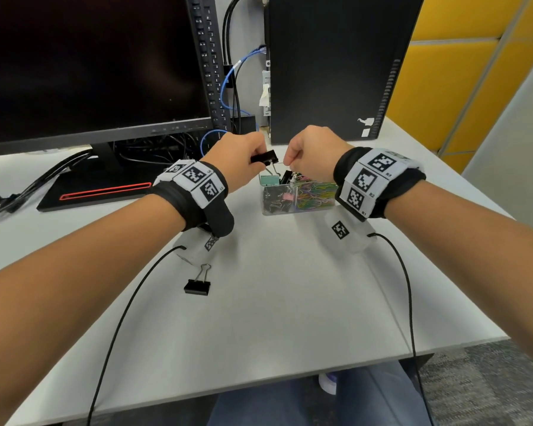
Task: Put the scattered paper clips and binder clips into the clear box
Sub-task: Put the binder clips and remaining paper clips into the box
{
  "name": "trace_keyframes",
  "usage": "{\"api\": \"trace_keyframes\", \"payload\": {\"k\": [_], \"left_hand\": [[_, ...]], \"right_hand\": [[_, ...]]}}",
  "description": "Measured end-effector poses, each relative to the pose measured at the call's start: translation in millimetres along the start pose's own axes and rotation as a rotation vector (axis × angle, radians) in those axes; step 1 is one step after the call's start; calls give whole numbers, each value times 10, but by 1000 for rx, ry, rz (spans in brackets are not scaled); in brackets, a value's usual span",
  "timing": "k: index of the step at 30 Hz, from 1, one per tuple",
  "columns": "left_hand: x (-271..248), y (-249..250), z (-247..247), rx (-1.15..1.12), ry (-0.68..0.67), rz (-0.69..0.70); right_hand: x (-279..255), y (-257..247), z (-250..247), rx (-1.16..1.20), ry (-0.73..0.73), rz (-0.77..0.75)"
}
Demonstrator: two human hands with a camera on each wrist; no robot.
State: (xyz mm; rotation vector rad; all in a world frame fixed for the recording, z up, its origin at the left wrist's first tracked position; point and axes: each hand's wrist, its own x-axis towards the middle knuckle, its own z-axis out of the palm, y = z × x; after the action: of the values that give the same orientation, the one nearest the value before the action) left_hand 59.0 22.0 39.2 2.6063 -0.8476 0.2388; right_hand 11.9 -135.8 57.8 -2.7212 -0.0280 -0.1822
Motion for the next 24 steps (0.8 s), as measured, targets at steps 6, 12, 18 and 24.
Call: {"api": "trace_keyframes", "payload": {"k": [6,12,18,24], "left_hand": [[7,33,85,78,-36,-35],[46,47,-27,160,-20,-2],[69,65,25,229,-133,55],[101,43,89,189,-117,88]], "right_hand": [[33,28,108,-136,-65,-35],[3,12,91,-158,-61,-70],[44,11,95,-190,-74,-40],[47,20,91,-174,-40,-29]]}}
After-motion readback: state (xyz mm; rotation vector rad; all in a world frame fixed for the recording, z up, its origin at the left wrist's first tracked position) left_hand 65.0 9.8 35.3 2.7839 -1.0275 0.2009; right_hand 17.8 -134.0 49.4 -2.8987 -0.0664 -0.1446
